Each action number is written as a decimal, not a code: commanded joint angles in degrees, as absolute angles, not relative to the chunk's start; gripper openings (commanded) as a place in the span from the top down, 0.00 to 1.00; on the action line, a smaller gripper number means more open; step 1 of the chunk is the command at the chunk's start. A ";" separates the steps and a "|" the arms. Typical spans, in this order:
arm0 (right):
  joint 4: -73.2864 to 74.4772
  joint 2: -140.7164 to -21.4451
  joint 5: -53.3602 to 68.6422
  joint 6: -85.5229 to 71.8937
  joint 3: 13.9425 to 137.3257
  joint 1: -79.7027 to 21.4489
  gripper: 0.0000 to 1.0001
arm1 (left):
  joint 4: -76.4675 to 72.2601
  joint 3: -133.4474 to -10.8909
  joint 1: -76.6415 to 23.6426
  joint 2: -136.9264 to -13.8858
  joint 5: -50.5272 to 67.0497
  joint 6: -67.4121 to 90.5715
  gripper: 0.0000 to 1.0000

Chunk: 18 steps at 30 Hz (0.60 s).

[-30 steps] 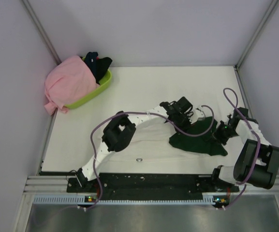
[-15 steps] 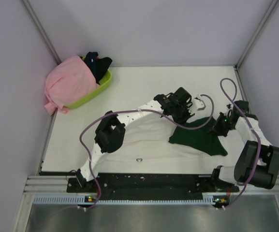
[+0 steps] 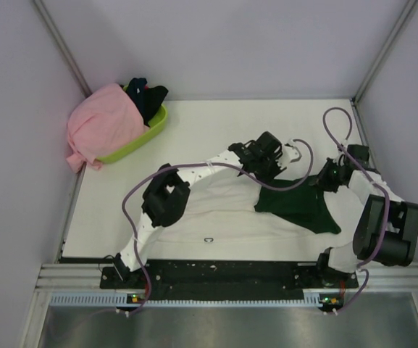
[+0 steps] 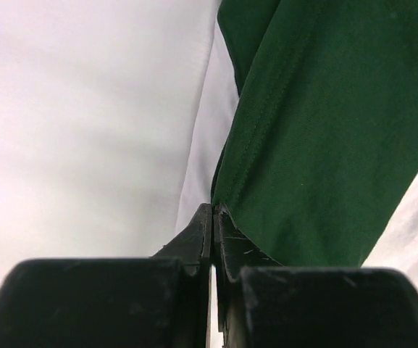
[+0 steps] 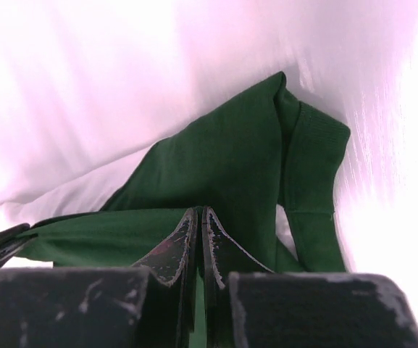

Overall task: Fold and stack the t-shirts
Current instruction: Fold the other side of the tshirt into a rectangle

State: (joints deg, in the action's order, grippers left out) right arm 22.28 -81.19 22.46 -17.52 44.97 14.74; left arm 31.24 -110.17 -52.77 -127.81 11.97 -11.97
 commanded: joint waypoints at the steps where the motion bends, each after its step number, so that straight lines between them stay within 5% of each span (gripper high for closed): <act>1: 18.02 -85.07 21.71 -15.73 45.97 14.68 1.00 | 30.15 -108.72 -52.38 -128.85 11.51 -11.34 1.00; 2: 18.19 -85.51 21.36 -15.56 46.14 14.59 0.98 | 29.97 -108.37 -52.38 -128.93 10.99 -11.34 1.00; 4: 18.28 -85.61 19.70 -15.64 46.32 14.50 0.71 | 29.80 -108.02 -52.38 -129.11 9.24 -11.86 0.96; 7: 20.90 -83.86 14.44 -15.91 47.81 14.41 0.57 | 30.41 -109.42 -52.38 -128.76 4.06 -13.18 0.51; 10: 26.17 -80.26 7.33 -15.82 50.70 13.72 0.53 | 32.95 -113.36 -52.38 -127.10 1.94 -14.67 0.36; 15: 31.03 -74.10 0.44 -15.47 53.17 9.41 0.54 | 38.75 -116.37 -53.17 -122.18 10.43 -14.24 0.39; 18: 29.54 -74.61 9.72 -17.48 52.82 7.65 0.83 | 39.90 -111.64 -55.80 -121.29 18.00 -14.76 0.75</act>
